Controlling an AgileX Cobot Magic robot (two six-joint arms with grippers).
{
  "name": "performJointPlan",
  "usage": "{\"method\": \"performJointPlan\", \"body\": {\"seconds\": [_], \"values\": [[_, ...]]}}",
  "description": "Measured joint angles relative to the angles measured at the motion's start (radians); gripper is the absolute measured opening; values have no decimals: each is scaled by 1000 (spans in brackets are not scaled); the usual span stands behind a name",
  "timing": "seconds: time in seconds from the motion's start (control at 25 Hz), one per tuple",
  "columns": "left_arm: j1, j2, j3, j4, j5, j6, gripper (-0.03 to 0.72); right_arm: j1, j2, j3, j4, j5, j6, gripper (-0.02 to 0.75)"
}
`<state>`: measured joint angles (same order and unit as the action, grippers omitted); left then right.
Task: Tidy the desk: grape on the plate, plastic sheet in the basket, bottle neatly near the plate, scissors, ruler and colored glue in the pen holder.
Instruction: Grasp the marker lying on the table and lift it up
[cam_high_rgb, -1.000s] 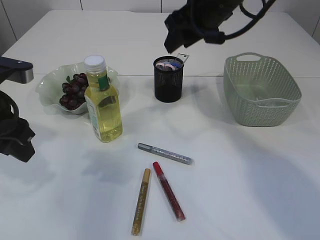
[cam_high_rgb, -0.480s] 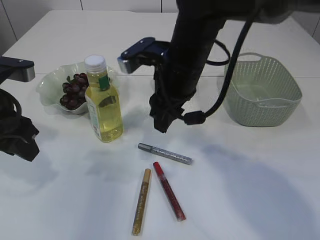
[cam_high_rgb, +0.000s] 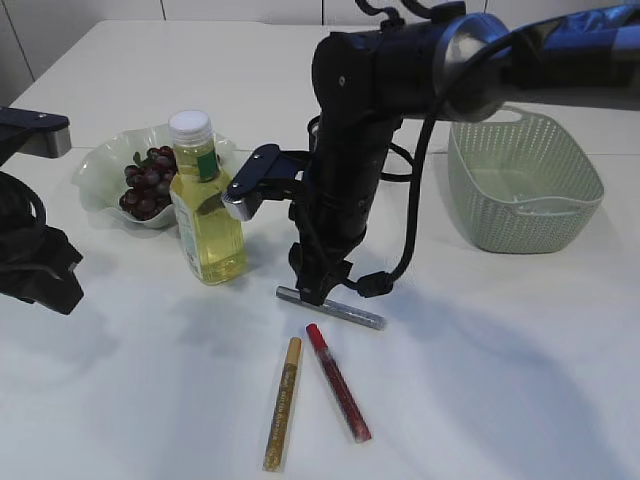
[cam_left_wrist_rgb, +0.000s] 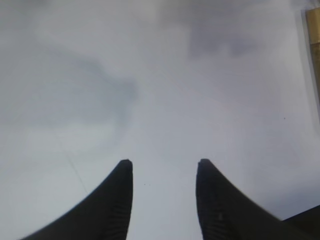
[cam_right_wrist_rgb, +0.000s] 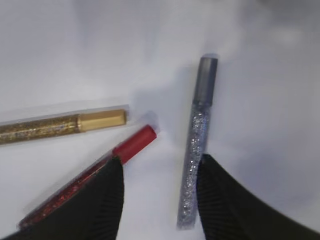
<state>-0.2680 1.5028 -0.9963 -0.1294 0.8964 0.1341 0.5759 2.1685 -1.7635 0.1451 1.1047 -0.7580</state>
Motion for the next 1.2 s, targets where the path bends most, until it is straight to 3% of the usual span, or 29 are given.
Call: {"method": "performJointPlan", "body": {"seconds": [0.36, 0.56, 0.8, 1.2], "values": [[0, 0, 0, -4, -5, 0, 305, 0, 55, 0, -23, -84, 76, 308], [0, 0, 0, -7, -5, 0, 303, 0, 74, 0, -111, -95, 108, 302], [0, 0, 0, -12, -5, 0, 301, 0, 79, 0, -160, -113, 118, 384], [0, 0, 0, -12, -7, 0, 300, 0, 107, 0, -119, -115, 109, 396]]}}
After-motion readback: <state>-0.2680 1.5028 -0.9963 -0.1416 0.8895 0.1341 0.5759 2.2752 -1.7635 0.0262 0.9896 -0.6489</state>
